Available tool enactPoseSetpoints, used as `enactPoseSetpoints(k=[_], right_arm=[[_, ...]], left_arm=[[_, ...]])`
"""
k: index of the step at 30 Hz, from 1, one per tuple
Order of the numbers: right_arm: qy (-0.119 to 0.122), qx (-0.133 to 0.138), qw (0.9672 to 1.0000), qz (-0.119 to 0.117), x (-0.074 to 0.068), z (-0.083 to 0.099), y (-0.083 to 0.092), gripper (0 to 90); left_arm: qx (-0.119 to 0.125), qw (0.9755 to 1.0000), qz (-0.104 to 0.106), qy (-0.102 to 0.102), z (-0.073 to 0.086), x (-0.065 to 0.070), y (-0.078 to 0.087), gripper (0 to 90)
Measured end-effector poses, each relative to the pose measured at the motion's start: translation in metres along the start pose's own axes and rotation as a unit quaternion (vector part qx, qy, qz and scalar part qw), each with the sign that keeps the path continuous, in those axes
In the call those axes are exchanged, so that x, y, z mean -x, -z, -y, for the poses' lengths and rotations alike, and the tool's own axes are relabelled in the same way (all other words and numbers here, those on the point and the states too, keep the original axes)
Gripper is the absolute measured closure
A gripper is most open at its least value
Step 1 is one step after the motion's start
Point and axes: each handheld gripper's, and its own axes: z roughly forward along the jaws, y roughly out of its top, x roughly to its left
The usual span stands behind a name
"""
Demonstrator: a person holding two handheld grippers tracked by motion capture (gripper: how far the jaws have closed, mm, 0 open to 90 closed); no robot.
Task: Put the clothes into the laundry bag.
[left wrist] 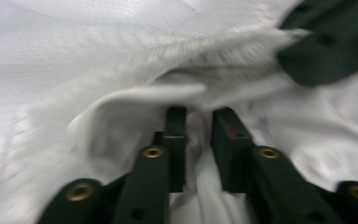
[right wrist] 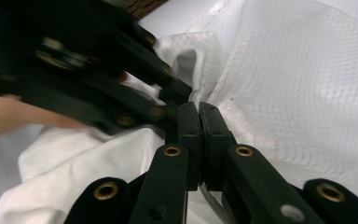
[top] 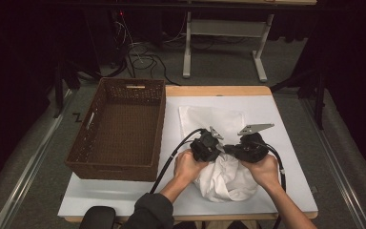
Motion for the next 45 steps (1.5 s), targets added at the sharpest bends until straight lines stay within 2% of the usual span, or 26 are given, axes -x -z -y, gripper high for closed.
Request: enactPoseSetpoints(k=[3, 6, 9, 12, 16, 18, 20, 23, 25, 28, 31, 36, 41, 43, 45], right_arm=[[-0.006, 0.002, 1.0, 0.0, 0.002, 0.001, 0.0, 90.0], [-0.003, 0.001, 1.0, 0.002, 0.001, 0.001, 0.001, 90.0], [-0.001, 0.001, 1.0, 0.003, 0.001, 0.001, 0.0, 90.0], [-0.002, 0.001, 1.0, 0.003, 0.001, 0.0, 0.0, 90.0], [-0.006, -0.001, 1.0, 0.004, 0.002, 0.0, 0.0, 90.0], [-0.005, 0.0, 1.0, 0.004, 0.003, -0.001, -0.001, 90.0], [-0.004, -0.001, 1.0, 0.005, 0.003, -0.002, -0.001, 90.0], [-0.005, -0.003, 1.0, 0.006, 0.003, -0.004, -0.002, 90.0], [-0.007, -0.001, 1.0, 0.006, 0.004, -0.006, -0.002, 90.0], [-0.008, 0.002, 0.9999, 0.007, 0.005, -0.008, -0.003, 90.0], [-0.009, 0.004, 0.9999, 0.008, 0.005, -0.01, -0.004, 90.0], [-0.006, 0.007, 0.9999, 0.007, 0.004, -0.015, -0.004, 90.0], [0.0, 0.006, 1.0, 0.003, 0.0, -0.02, -0.005, 90.0], [0.006, 0.007, 1.0, -0.002, -0.002, -0.021, -0.006, 90.0], [0.009, 0.008, 0.9999, -0.01, -0.005, -0.022, -0.005, 90.0]], left_arm=[[-0.003, 0.9999, -0.012, 0.003, 0.003, -0.004, 0.017, 63.8], [-0.002, 0.9992, -0.03, 0.024, 0.008, -0.012, 0.031, 56.1], [-0.004, 0.9975, -0.055, 0.044, 0.01, -0.02, 0.036, 49.2], [0.008, 0.9957, -0.077, 0.051, 0.011, -0.026, 0.036, 44.9], [0.011, 0.9959, -0.06, 0.066, 0.008, -0.033, 0.027, 44.0], [0.006, 0.9961, -0.054, 0.069, 0.006, -0.036, 0.02, 47.0], [-0.004, 0.9969, -0.048, 0.063, 0.005, -0.038, 0.015, 55.2], [0.0, 0.9981, -0.025, 0.056, 0.004, -0.04, 0.012, 76.6], [0.001, 0.9989, -0.014, 0.044, 0.005, -0.038, 0.014, 87.0], [0.0, 0.9996, -0.01, 0.025, 0.005, -0.034, 0.017, 88.9], [0.012, 0.9999, 0.008, -0.001, 0.005, -0.026, 0.024, 89.2], [0.012, 0.9977, 0.04, -0.053, 0.004, -0.007, 0.025, 89.3], [0.007, 0.9953, 0.056, -0.079, 0.001, 0.002, 0.02, 89.3], [0.006, 0.9952, 0.049, -0.084, -0.001, 0.003, 0.016, 89.3], [0.009, 0.9965, 0.038, -0.074, -0.002, 0.002, 0.011, 89.2]])
